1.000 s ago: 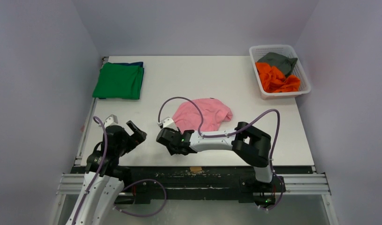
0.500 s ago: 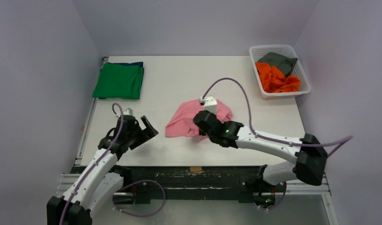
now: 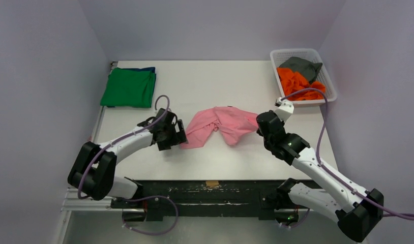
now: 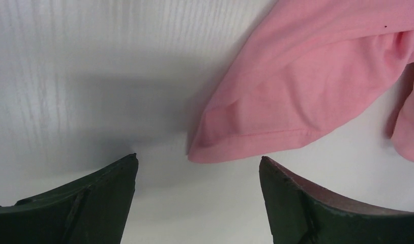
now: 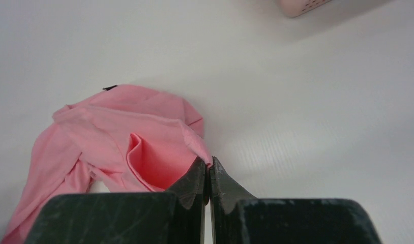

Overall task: Fold and stack the t-shirts
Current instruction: Flatten out the tshirt

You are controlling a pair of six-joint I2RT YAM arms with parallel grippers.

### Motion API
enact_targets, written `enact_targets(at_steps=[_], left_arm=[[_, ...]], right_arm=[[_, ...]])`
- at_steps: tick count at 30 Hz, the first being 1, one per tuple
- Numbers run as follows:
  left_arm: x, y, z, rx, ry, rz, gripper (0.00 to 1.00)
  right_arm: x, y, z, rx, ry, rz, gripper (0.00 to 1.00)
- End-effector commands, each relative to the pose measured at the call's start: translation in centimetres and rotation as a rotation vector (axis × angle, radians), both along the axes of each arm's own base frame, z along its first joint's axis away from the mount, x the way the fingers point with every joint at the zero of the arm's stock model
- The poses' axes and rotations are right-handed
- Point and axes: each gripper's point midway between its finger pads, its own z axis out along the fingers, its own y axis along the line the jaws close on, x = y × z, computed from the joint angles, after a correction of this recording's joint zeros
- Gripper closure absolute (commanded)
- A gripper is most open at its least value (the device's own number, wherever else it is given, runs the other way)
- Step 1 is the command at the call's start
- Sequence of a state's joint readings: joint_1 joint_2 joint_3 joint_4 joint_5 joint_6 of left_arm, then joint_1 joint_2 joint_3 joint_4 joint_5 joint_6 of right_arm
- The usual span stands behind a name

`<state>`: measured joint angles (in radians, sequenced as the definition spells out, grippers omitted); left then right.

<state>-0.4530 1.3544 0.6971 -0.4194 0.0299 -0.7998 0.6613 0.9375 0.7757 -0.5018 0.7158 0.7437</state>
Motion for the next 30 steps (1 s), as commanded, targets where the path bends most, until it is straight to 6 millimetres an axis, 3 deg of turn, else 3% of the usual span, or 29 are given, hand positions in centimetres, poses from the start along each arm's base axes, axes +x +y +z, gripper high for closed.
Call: enact_targets(at_steps=[1, 4, 7, 11, 13, 15, 18, 22, 24, 30], left_arm=[[2.4, -1.8, -0.1, 0.03, -0.017, -0.041, 0.16], [2.8, -2.9, -1.2, 0.04, 0.018, -0.053, 0.22], [3.1, -4.3, -1.9, 0.045, 0.04, -0.072, 0.35], [3.9, -7.0, -1.9, 0.07, 0.016, -0.128, 0.67], [5.0, -7.3, -1.3, 0.118, -0.004, -0.12, 0.97], [5.9, -6.3, -0.2, 0.191, -0.04, -0.089, 1.0], [7.0, -3.1, 3.8, 0.304, -0.163, -0.002, 1.0], [7.0, 1.1, 12.2, 0.346, -0.413, 0.104, 1.0], [6.0, 3.1, 17.5, 0.323, -0.546, 0.146, 1.0], [1.1, 9.7, 29.6, 0.28, -0.817, 0.285, 1.0]], right_arm=[[0.1, -3.9, 2.0, -0.037, -0.063, -0.16, 1.0], [0.3, -4.0, 2.2, -0.027, -0.08, -0.153, 1.0], [0.6, -3.9, 1.8, -0.028, -0.067, -0.141, 1.0], [0.8, -4.2, 1.6, -0.039, -0.055, -0.149, 1.0], [0.9, -4.8, 1.9, -0.041, -0.062, -0.164, 1.0], [1.0, -5.3, 2.6, -0.041, -0.074, -0.176, 1.0], [1.2, -6.4, 4.9, -0.044, -0.117, -0.194, 1.0], [0.9, -7.7, 10.3, -0.064, -0.22, -0.203, 1.0], [0.4, -8.2, 13.7, -0.06, -0.292, -0.202, 1.0], [-2.8, -10.0, 23.2, -0.015, -0.5, -0.193, 1.0]])
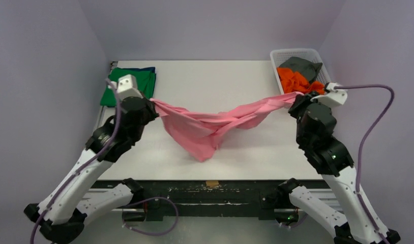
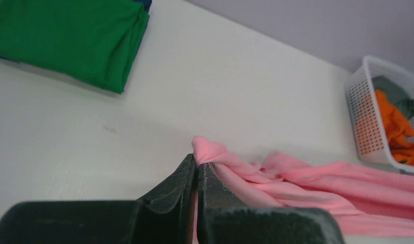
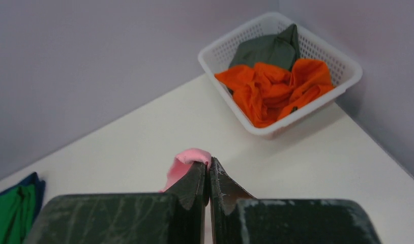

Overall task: Fold and stack the t-shirts
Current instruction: Flatten out the tshirt

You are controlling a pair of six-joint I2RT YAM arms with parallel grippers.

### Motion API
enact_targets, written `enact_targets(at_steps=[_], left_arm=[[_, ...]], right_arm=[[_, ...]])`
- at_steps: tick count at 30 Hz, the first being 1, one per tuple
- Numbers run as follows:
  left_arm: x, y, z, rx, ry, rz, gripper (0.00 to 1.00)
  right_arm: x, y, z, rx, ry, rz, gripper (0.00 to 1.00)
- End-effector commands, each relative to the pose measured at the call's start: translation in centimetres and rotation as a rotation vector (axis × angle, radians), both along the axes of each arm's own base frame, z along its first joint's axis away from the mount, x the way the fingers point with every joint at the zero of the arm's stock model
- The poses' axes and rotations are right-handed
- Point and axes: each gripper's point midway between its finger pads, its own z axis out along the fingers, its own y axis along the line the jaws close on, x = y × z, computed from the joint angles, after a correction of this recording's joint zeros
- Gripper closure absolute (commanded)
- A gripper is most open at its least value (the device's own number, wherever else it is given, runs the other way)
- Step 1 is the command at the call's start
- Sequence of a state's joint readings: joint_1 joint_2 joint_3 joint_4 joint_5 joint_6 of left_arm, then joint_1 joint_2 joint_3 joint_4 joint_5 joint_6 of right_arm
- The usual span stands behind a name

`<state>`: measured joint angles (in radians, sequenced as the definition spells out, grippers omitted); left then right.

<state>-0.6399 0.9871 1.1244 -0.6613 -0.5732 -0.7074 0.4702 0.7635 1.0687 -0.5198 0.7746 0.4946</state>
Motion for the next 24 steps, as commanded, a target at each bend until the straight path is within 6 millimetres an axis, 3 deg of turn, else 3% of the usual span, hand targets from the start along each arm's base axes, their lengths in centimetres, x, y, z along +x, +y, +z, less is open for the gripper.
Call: enact_targets(at_steps=[1, 4, 8, 11, 14, 18, 24], left_arm=[[-4.0, 6.8, 6.9, 0.06, -0.177, 0.127, 1.0], [-7.3, 8.9, 11.5, -0.017, -0.315, 0.096, 1.0], [-11.7, 10.6, 16.3, -0.096, -0.48, 0.008, 1.0], [-14.1, 12.0, 18.9, -0.142, -0.572, -0.016, 1.0], [-15.0, 12.4, 20.6, -0.159, -0.621, -0.024, 1.0], [-12.8, 11.4, 20.7, -0.101, -0.573, -0.009, 1.0], [-5.9, 10.0, 18.2, 0.12, -0.397, 0.142, 1.0]], right_arm=[[-2.9, -2.4, 8.5, -0.012, -0.193, -0.02, 1.0], [-5.1, -2.8, 13.2, 0.013, -0.293, 0.027, 1.0], [-7.7, -2.4, 17.5, 0.021, -0.391, 0.138, 1.0], [-9.2, -1.9, 19.1, 0.015, -0.436, 0.209, 1.0], [-9.8, -1.8, 19.4, 0.018, -0.445, 0.231, 1.0], [-8.6, -1.8, 17.3, 0.011, -0.384, 0.195, 1.0], [-3.7, -2.9, 12.4, -0.046, -0.229, -0.013, 1.0]])
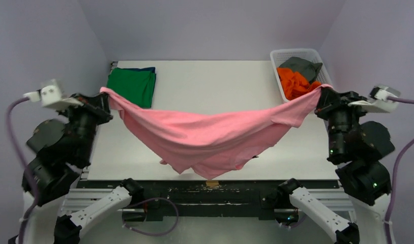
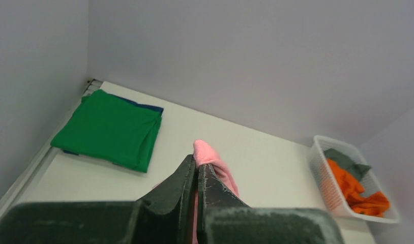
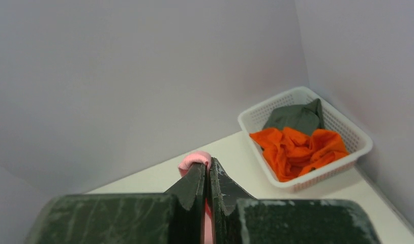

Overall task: Fold and stack the t-shirts
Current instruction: Flatten out the tshirt

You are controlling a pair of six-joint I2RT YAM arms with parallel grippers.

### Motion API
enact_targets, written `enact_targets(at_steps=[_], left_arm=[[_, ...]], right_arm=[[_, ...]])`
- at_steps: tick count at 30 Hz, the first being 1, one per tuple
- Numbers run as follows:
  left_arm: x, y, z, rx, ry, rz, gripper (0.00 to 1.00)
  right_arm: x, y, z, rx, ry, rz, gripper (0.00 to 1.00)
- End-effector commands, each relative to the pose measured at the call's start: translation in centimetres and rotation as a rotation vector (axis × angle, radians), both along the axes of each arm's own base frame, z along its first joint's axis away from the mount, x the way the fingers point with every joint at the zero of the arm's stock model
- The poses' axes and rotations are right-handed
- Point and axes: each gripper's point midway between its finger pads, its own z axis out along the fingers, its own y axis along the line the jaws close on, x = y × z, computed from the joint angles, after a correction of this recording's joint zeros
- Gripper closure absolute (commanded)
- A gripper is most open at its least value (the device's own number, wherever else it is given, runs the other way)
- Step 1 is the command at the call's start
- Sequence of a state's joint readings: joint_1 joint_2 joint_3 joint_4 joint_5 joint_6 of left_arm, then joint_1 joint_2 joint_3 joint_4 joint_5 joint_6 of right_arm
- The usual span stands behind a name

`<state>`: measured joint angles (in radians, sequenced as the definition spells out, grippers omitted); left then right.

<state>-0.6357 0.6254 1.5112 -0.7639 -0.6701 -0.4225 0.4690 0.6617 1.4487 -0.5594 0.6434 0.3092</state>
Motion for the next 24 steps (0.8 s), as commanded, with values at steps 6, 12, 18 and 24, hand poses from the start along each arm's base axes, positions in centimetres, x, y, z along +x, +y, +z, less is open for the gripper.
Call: enact_targets(at_steps=[6, 12, 18, 24], left_arm=[[11.9, -2.1, -0.2, 0.195, 0.221, 0.12, 1.0], [13.7, -2.2, -2.2, 0.241, 0.326, 0.076, 1.0], [12.1, -0.8, -8.1, 0.246, 0.443, 0.116, 1.0], [11.3, 0.3, -10.9, 0.25, 0.502, 0.156, 1.0]], right_arm=[[9.1, 0.6, -2.4, -0.159, 0.173, -0.243, 1.0], [10.9, 0.4, -4.5, -0.2, 0.243, -0.251, 1.0], [11.3, 0.4, -11.5, -0.217, 0.372, -0.218, 1.0], [11.5, -0.7, -15.1, -0.224, 0.469, -0.242, 1.0]])
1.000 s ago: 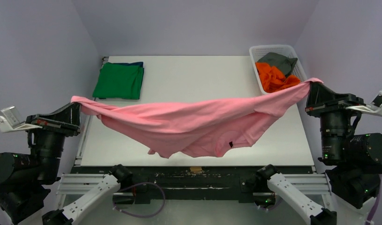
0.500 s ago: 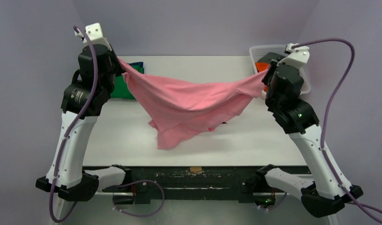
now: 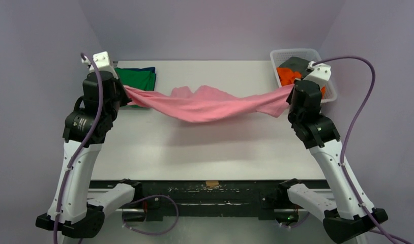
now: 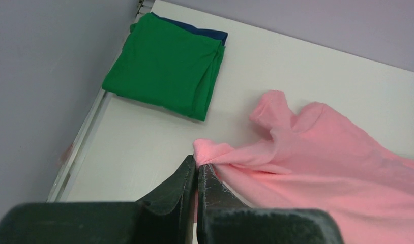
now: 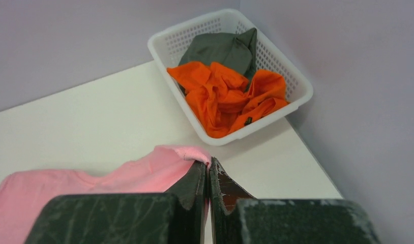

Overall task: Fold and stack the t-shirts
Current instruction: Flatten out the tshirt

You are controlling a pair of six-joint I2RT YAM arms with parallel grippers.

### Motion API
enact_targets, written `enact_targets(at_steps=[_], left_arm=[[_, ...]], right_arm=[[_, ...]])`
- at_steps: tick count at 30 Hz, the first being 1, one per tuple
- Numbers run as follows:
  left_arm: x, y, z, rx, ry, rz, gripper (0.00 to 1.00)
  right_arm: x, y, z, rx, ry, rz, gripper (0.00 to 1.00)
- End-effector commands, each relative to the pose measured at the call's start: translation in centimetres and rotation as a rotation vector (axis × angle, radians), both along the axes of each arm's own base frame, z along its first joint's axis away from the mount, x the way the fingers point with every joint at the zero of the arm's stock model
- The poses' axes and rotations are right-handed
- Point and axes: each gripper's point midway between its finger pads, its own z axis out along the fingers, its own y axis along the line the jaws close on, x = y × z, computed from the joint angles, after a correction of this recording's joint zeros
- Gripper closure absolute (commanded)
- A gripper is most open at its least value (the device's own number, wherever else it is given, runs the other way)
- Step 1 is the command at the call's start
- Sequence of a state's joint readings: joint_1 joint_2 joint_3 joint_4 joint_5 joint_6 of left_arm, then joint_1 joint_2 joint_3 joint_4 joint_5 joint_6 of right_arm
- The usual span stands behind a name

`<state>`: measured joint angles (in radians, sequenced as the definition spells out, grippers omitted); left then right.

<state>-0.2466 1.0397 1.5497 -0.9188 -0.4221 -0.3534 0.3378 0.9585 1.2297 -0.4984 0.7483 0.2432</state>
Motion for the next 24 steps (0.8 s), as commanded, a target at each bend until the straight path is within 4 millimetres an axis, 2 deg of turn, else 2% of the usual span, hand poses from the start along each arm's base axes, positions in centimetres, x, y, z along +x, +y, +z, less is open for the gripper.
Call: enact_targets(at_steps=[1, 3, 6, 7, 9, 11, 13, 15, 17, 19, 20, 21, 22, 24], left_arm=[[0.6, 0.6, -1.0, -0.001, 0.004, 0.033, 1.0], [2.1, 0.3, -1.5, -0.004, 0.021, 0.019, 1.0], [6.1, 0.0, -3.3, -0.003, 0.095, 0.027, 1.0], [7.5, 0.0, -4.5, -0.002, 0.133, 0.038, 1.0], [10.6, -0.1, -7.2, -0.011, 0.202, 0.051, 0.92], [14.3, -0.4, -9.9, -0.042, 0.247, 0.052, 0.91], [17.9, -1.1, -12.2, -0.072, 0.29, 0.039, 0.96], [20.6, -2.0, -14.5, -0.084, 0.359, 0.016, 1.0], [21.5, -2.5, -16.1, -0.088, 0.421, -0.001, 0.96], [21.1, -3.0, -16.9, -0.111, 0.451, -0.019, 0.67], [20.4, -3.4, -16.5, -0.134, 0.433, -0.033, 0.52], [19.7, -3.9, -16.6, -0.157, 0.415, -0.053, 0.42], [18.1, -4.4, -17.6, -0.184, 0.423, -0.076, 0.34], [14.9, -6.2, -18.2, -0.253, 0.407, -0.146, 0.16]], right_arm=[[0.7, -0.5, -1.8, 0.022, 0.034, -0.02, 1.0], [1.4, -0.7, -2.2, 0.027, 0.041, -0.019, 1.0], [3.3, -1.0, -3.9, 0.03, 0.09, -0.013, 1.0], [4.1, -1.1, -4.8, 0.032, 0.112, -0.011, 1.0], [5.9, -1.4, -7.1, 0.048, 0.156, -0.013, 1.0], [8.3, -1.9, -10.0, 0.101, 0.183, -0.04, 1.0], [10.5, -2.2, -12.7, 0.152, 0.215, -0.043, 1.0], [12.0, -2.6, -15.1, 0.178, 0.281, -0.05, 1.0], [12.2, -3.0, -17.0, 0.18, 0.348, -0.085, 1.0], [11.5, -3.1, -18.9, 0.193, 0.388, -0.107, 1.0], [11.1, -2.9, -19.6, 0.21, 0.391, -0.102, 1.0], [10.7, -2.4, -20.2, 0.234, 0.387, -0.09, 1.0], [10.4, -1.9, -20.5, 0.268, 0.377, -0.073, 1.0], [9.4, -1.0, -21.3, 0.325, 0.365, -0.043, 1.0]])
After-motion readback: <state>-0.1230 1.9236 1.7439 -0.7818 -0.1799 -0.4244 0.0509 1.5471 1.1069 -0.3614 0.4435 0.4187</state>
